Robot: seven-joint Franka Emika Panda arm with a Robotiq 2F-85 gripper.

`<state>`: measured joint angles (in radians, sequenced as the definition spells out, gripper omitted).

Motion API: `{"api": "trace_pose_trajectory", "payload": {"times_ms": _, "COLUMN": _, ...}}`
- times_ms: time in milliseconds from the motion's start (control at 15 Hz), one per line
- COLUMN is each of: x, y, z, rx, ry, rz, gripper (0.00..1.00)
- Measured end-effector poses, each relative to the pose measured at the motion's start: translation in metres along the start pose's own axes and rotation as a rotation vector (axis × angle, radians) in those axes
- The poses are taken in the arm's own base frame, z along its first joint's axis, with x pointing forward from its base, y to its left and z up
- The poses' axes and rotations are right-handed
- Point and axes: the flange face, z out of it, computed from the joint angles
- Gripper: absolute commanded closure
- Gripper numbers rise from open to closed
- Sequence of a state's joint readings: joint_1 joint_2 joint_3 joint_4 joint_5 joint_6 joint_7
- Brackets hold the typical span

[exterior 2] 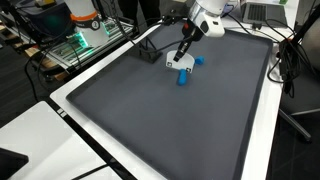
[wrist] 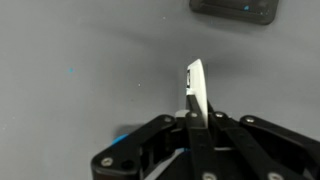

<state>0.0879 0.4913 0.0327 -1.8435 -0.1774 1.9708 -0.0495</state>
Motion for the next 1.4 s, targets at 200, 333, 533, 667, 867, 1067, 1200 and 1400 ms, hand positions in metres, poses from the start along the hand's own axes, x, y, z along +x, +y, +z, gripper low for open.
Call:
{"api": "trace_pose_trajectory", "payload": {"times_ms": 200, "x": -0.004, "y": 0.0, "z": -0.004, "rx": 0.0, "ry": -0.013, "rz": -0.011, "gripper": 0.99}}
{"api": "trace_pose_trajectory", "payload": {"times_ms": 333, "x": -0.007, "y": 0.0, "z": -0.011, "rx": -0.002, "ry": -0.012, "rz": -0.014, "gripper": 0.99}}
{"api": "trace_pose_trajectory", "payload": {"times_ms": 533, "x": -0.011, "y": 0.001, "z": -0.025, "rx": -0.008, "ry": 0.004, "rz": -0.014, "gripper": 0.99}}
{"api": "trace_pose_trajectory", "payload": {"times_ms": 667, "x": -0.014, "y": 0.003, "z": -0.034, "rx": -0.016, "ry": 0.019, "rz": -0.015, "gripper": 0.99}}
{"api": "trace_pose_trajectory", "payload": {"times_ms": 867, "x": -0.016, "y": 0.006, "z": -0.043, "rx": -0.035, "ry": 0.035, "rz": -0.028, "gripper": 0.99}}
{"api": "trace_pose_trajectory", "payload": {"times_ms": 1067, "x": -0.014, "y": 0.01, "z": -0.047, "rx": -0.061, "ry": 0.04, "rz": -0.038, "gripper": 0.99}}
{"api": "trace_pose_trajectory", "payload": {"times_ms": 1200, "x": -0.013, "y": 0.012, "z": -0.047, "rx": -0.076, "ry": 0.043, "rz": -0.042, "gripper": 0.99}}
{"api": "trace_pose_trajectory", "payload": {"times_ms": 1400, "x": -0.006, "y": 0.014, "z": -0.047, "rx": -0.086, "ry": 0.053, "rz": -0.044, "gripper": 0.99}}
